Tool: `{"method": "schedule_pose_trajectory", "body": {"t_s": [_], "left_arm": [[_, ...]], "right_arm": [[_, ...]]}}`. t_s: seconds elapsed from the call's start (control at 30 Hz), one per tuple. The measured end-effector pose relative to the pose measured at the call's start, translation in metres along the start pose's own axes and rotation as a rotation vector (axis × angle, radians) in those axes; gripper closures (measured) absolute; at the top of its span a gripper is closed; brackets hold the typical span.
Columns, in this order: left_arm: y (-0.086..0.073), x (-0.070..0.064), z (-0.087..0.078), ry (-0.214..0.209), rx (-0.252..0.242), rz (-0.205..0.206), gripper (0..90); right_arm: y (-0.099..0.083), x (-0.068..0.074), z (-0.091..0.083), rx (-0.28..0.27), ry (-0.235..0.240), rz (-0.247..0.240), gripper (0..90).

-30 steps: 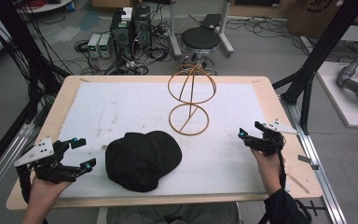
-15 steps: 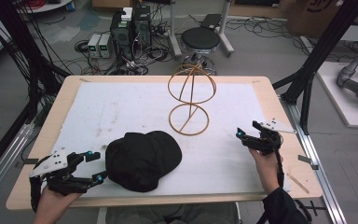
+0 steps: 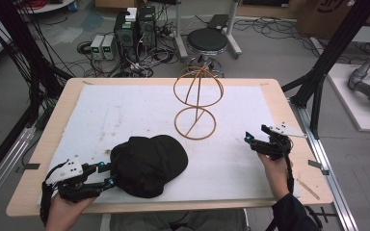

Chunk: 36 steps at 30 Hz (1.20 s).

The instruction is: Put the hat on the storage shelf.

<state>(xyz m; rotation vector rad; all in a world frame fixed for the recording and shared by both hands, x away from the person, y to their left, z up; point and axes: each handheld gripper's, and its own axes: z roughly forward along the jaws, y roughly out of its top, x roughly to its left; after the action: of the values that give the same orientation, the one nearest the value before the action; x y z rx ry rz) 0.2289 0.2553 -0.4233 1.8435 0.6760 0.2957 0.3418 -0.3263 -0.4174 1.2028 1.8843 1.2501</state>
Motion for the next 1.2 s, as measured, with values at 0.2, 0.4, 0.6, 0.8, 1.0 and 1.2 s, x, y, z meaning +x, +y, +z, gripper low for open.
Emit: {"method": "schedule_pose_trajectory", "body": {"t_s": [0.2,0.4,0.6,0.8,1.0,1.2], "left_arm": [[0.003,-0.001,-0.006,-0.030,-0.019,0.043,83.7],[0.002,0.001,-0.009,-0.048,-0.025,0.036,87.9],[0.002,-0.004,-0.003,-0.015,-0.035,-0.005,44.2],[0.006,-0.004,0.003,-0.014,-0.003,0.017,58.6],[0.006,-0.002,-0.001,-0.036,-0.011,0.035,87.5],[0.012,-0.003,-0.004,-0.064,-0.032,0.049,88.3]], "right_arm": [[0.000,-0.001,0.000,-0.001,-0.004,-0.003,25.8],[0.000,0.000,0.000,-0.004,-0.003,-0.006,25.9],[0.000,0.000,0.001,-0.003,0.001,-0.006,26.0],[0.001,0.001,0.001,-0.002,0.003,-0.005,26.0],[0.000,-0.001,0.000,-0.002,-0.001,-0.006,26.1],[0.000,0.000,0.000,-0.005,-0.004,-0.005,26.1]]}}
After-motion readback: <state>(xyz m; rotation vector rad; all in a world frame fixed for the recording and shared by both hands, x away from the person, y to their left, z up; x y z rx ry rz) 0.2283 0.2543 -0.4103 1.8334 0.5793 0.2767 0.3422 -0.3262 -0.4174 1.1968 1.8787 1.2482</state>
